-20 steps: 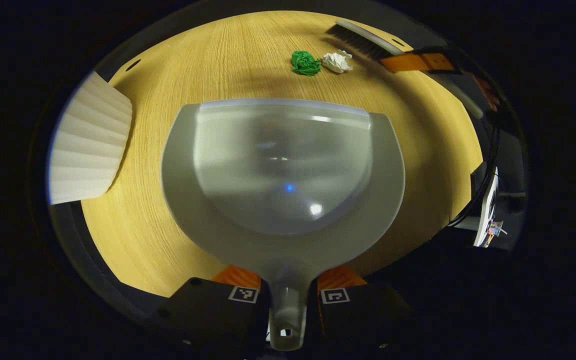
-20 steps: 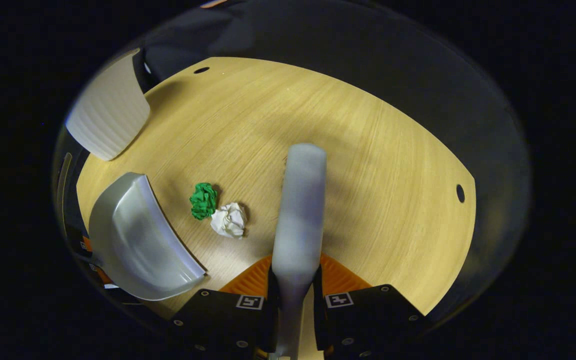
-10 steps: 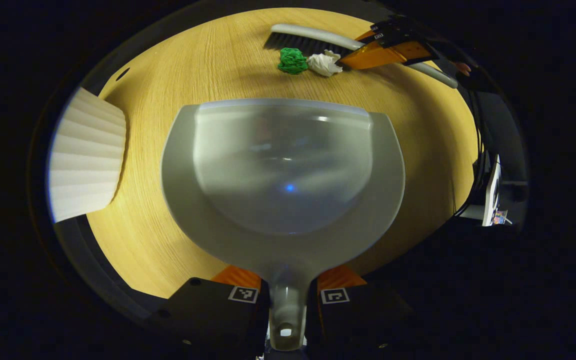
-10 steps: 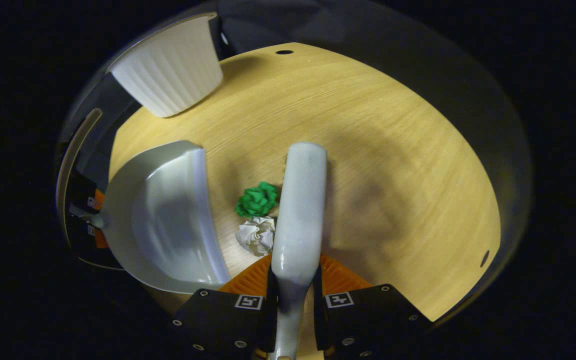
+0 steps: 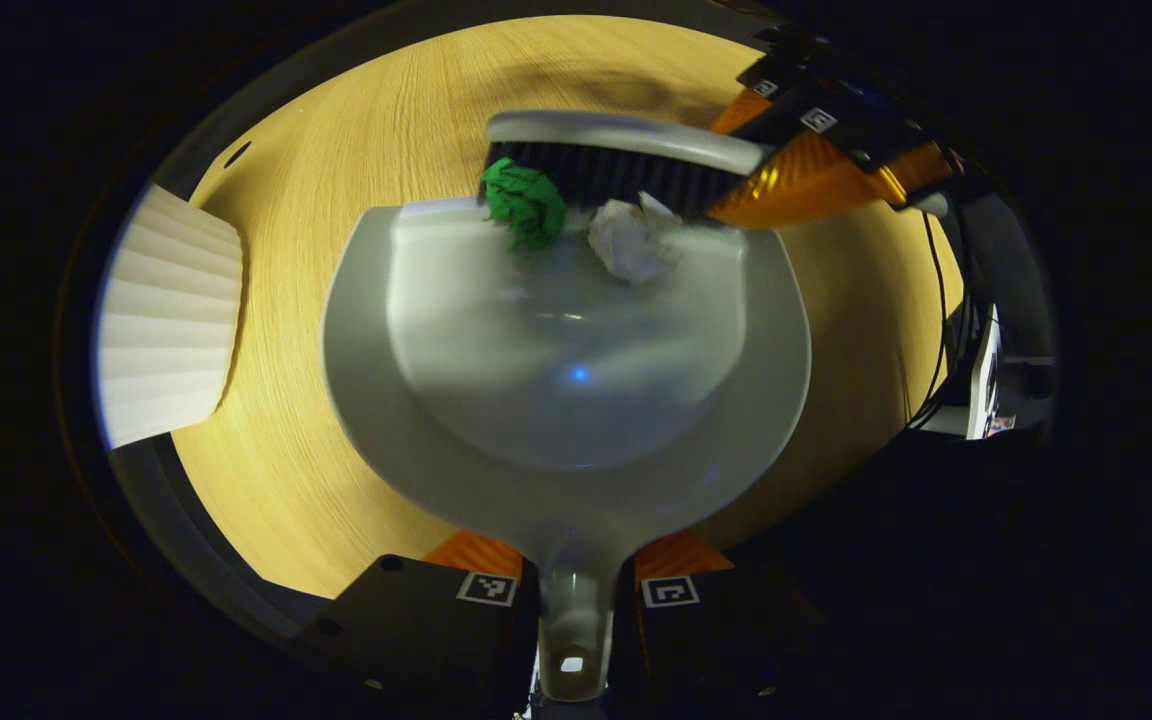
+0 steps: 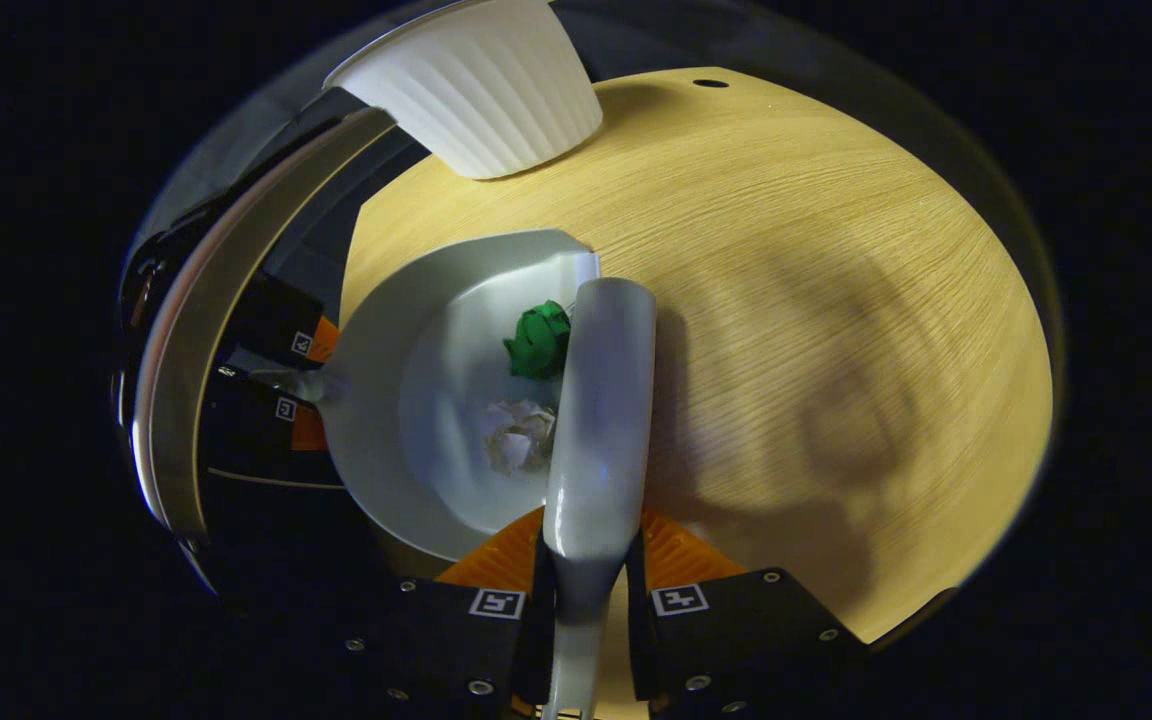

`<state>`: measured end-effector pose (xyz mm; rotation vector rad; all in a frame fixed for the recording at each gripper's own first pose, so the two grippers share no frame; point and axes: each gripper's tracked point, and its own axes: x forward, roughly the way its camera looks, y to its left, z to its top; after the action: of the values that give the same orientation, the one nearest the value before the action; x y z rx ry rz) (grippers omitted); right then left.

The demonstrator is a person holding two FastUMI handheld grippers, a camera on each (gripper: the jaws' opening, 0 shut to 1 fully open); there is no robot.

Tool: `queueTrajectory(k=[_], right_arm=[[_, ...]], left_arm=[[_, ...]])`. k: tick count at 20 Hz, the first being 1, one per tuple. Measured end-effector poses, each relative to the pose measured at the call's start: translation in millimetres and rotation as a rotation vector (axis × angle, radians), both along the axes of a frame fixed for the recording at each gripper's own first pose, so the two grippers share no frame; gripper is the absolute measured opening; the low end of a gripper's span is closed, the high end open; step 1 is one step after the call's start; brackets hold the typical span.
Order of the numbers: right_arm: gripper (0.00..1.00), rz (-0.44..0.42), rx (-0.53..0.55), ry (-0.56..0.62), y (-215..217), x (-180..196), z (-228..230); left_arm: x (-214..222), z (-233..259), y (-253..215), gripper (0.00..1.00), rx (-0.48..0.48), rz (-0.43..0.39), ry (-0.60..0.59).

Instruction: Pick up the small broom and dustpan from the desktop, sweep the trash into the dustpan with the broom, and then empty the trash into the garbage bin.

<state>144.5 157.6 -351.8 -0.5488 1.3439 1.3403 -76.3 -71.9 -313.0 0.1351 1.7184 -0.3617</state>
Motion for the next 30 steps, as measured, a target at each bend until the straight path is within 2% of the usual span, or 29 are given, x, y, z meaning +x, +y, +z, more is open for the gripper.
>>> queueTrajectory(k=[3, 4, 10, 11, 12, 13, 14, 15, 19, 21, 23, 25, 27, 28, 30], right_arm=[[0.31, -0.038, -0.001, -0.003, -1.4, 0.8, -0.2], [0.31, -0.085, -0.015, -0.038, -3.0, 5.1, -3.5], [0.31, -0.457, -0.127, -0.160, -23.6, 69.6, -12.2], [0.36, -0.531, -0.148, -0.166, -25.9, 80.3, -14.5], [0.31, -0.604, -0.172, -0.157, -39.0, 80.5, -12.6], [0.31, -0.675, -0.190, -0.155, -45.0, 81.5, -8.6], [0.31, -0.733, -0.205, -0.162, -45.3, 64.0, -27.4], [0.31, -0.791, -0.228, -0.170, -46.0, 62.6, -38.2], [0.31, -1.031, -0.328, -0.181, -50.2, 43.5, -55.0], [0.31, -1.120, -0.374, -0.191, -46.4, 31.6, -64.3], [0.31, -1.183, -0.389, -0.165, -32.7, 20.2, -76.3], [0.31, -1.207, -0.382, -0.149, -17.2, 18.5, -86.4], [0.31, -1.191, -0.380, -0.180, -7.7, 30.9, -95.2], [0.31, -1.177, -0.381, -0.185, -14.6, 12.0, -93.0], [0.31, -1.184, -0.380, -0.190, -9.2, 27.3, -90.9]], left_arm=[[-0.8, -1.7, -1.9, 0.31, -0.002, 0.015, -0.009], [-1.6, -2.9, -2.3, 0.31, -0.003, 0.023, -0.009], [-7.5, -2.8, -6.1, 0.31, 0.000, 0.101, -0.031], [-7.5, -3.6, -6.9, 0.31, -0.001, 0.109, -0.032], [-7.8, -3.2, -7.4, 0.31, -0.001, 0.116, -0.035], [-8.4, -3.7, -8.0, 0.31, -0.001, 0.121, -0.037], [-8.3, -4.0, -8.6, 0.31, -0.001, 0.128, -0.040], [-8.2, -4.3, -8.8, 0.31, -0.001, 0.134, -0.040], [-9.1, -5.4, -13.1, 0.31, 0.006, 0.172, -0.041], [-7.9, -5.5, -14.9, 0.31, 0.010, 0.191, -0.041], [-6.5, -4.5, -18.2, 0.31, 0.012, 0.212, -0.047], [-3.1, -2.0, -20.6, 0.31, 0.015, 0.222, -0.054], [2.7, 6.0, -19.9, 0.31, -0.003, 0.230, -0.079], [2.5, 5.2, -18.8, 0.31, -0.019, 0.236, -0.100], [2.4, 11.9, -15.0, 0.31, -0.052, 0.239, -0.143]])
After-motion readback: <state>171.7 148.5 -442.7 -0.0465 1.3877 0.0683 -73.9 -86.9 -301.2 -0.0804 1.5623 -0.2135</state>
